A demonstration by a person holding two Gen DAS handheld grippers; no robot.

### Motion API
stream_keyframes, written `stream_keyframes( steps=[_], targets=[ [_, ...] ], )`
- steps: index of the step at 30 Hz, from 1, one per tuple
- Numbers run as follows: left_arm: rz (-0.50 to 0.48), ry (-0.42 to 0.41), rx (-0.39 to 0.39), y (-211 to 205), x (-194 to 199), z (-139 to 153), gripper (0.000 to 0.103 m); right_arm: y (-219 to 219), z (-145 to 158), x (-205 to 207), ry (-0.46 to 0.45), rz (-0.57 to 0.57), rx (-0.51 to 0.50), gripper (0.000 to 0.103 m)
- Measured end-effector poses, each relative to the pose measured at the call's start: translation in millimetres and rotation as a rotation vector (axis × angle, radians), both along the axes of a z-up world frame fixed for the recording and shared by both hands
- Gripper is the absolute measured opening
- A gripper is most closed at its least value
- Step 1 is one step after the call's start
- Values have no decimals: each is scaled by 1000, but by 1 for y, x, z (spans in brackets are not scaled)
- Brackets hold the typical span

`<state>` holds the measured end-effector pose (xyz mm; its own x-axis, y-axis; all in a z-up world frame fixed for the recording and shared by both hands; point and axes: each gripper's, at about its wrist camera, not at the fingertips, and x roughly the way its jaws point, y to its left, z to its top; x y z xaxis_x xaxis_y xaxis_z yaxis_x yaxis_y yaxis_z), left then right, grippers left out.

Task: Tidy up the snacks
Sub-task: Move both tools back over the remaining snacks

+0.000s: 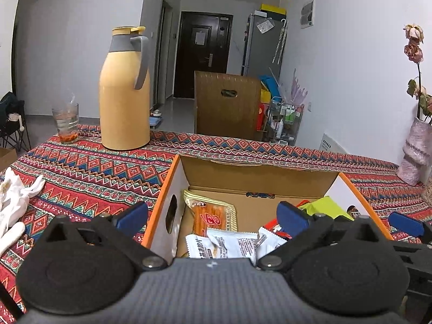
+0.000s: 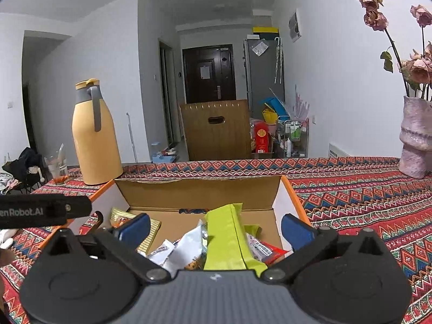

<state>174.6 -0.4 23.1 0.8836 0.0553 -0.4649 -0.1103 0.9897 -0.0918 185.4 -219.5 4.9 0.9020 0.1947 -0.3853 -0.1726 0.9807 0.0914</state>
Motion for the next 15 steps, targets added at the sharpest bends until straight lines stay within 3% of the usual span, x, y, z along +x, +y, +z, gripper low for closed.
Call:
stream_keyframes(
  steps=[15],
  targets=[
    [1,-37,5,-5,-22,18,103,-6,17,-15,-48,-27,6,103]
  ],
)
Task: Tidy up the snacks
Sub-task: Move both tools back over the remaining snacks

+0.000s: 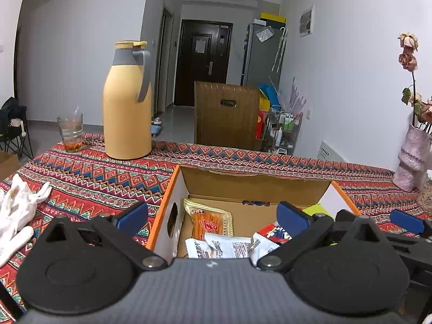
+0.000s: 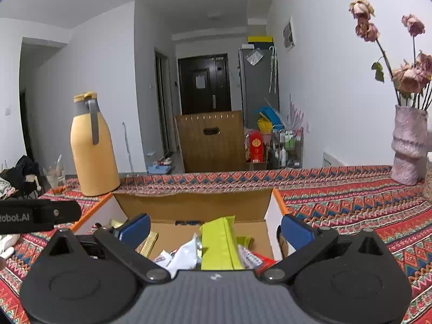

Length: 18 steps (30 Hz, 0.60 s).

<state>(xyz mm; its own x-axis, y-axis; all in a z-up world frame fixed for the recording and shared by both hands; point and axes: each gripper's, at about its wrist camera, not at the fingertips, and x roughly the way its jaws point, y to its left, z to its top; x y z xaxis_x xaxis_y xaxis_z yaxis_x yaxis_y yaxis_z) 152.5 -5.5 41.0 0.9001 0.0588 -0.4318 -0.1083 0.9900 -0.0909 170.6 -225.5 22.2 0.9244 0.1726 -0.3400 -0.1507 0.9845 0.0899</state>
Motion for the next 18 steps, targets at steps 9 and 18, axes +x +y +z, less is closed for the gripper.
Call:
stream_keyframes(
  steps=[9,18],
  targets=[
    [-9,25,63,9,-23,4,103,-29,10,-34,-15,11,-61,103],
    [16,78,147,31,-48,-19,103,-62,-12,-70,27,-28,-90,103]
  ],
)
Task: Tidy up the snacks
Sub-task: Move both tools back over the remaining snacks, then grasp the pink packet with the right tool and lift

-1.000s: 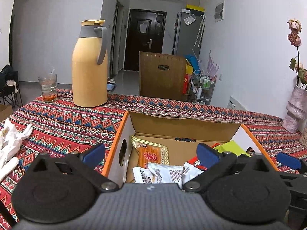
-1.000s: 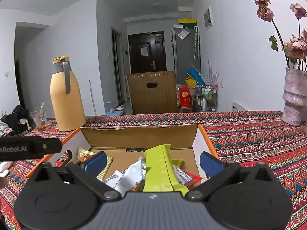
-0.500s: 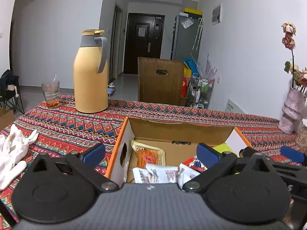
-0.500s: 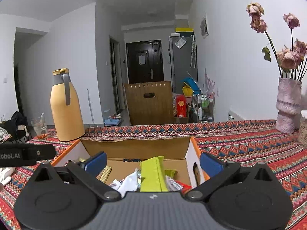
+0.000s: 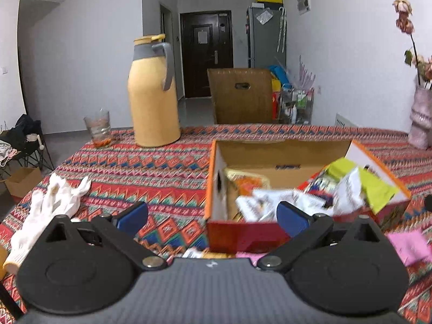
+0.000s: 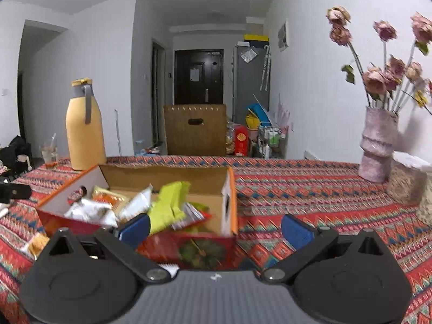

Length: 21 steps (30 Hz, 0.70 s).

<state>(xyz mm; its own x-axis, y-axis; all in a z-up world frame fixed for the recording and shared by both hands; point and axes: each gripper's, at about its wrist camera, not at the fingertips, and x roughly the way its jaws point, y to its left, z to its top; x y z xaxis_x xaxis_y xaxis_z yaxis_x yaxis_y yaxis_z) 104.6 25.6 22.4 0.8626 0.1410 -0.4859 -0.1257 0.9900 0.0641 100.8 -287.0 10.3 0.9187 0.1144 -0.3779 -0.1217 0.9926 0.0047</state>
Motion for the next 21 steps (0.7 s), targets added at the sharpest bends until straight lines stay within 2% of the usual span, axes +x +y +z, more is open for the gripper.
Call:
stream_keyframes(
  steps=[6,10,13,21],
  targets=[
    [-24,32,-15,1,-5,-24,103,-19,-23,-18,27,-49,46,103],
    [-22,23,-2,-5,-8,-40,103,-25,-35,-19,98,-24,73,103],
    [-24,2,-11,-2,-10,-43,103,-23,-41,-20,122,-28,53,103],
    [-47,8,-37,2,-6,-51,103,-18,-49,4,231,-78,49,103]
  ],
)
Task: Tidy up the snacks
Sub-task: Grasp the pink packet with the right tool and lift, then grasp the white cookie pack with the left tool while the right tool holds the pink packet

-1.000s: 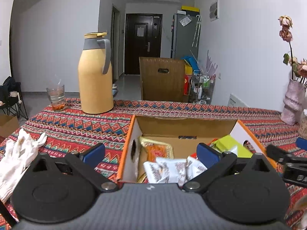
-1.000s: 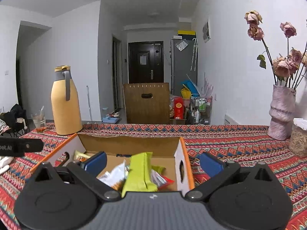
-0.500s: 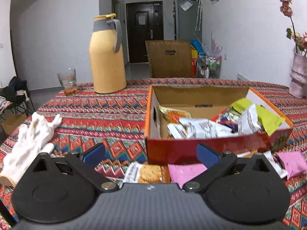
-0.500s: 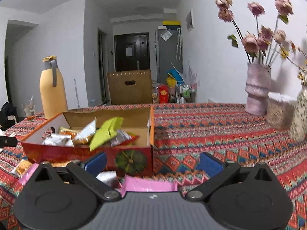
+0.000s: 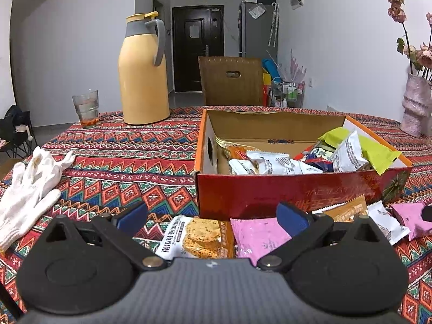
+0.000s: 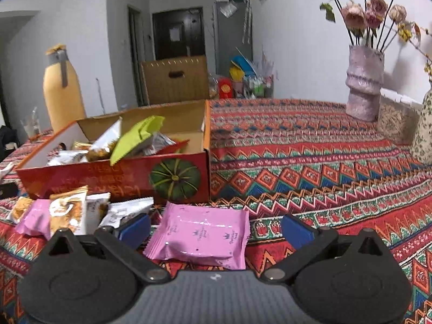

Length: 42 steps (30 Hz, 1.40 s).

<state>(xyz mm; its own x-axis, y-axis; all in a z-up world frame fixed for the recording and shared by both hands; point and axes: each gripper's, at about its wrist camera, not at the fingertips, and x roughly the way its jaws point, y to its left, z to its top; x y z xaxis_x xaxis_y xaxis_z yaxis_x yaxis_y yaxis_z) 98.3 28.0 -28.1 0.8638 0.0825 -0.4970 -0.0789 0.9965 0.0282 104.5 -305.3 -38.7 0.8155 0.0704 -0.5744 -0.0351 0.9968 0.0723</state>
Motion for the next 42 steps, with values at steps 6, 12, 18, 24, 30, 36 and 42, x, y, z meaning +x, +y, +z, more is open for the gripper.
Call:
stream_keyframes(
  steps=[6,12,18,24,30,36,42],
  targets=[
    [4,17,-2,1,2,-4,103,6,-8,27,82,-29,16,103],
    [17,23,-32,8,2,-4,103,15,-24,45,149,-42,3,103],
    [26,25,-47,11,2,-4,103,25,-31,46,139,-66,-60,103],
    [30,27,-46,10,2,-4,103,25,-31,43,136,-52,-62,103],
    [38,45,-44,11,6,-7,103,28,-28,28,70,-31,-54,68],
    [59,73,-38,12,10,-10,103,26,-18,14,-26,-43,-34,66],
    [110,142,-48,21,19,-12,103,22,-13,7,-88,-44,-22,66]
  ],
)
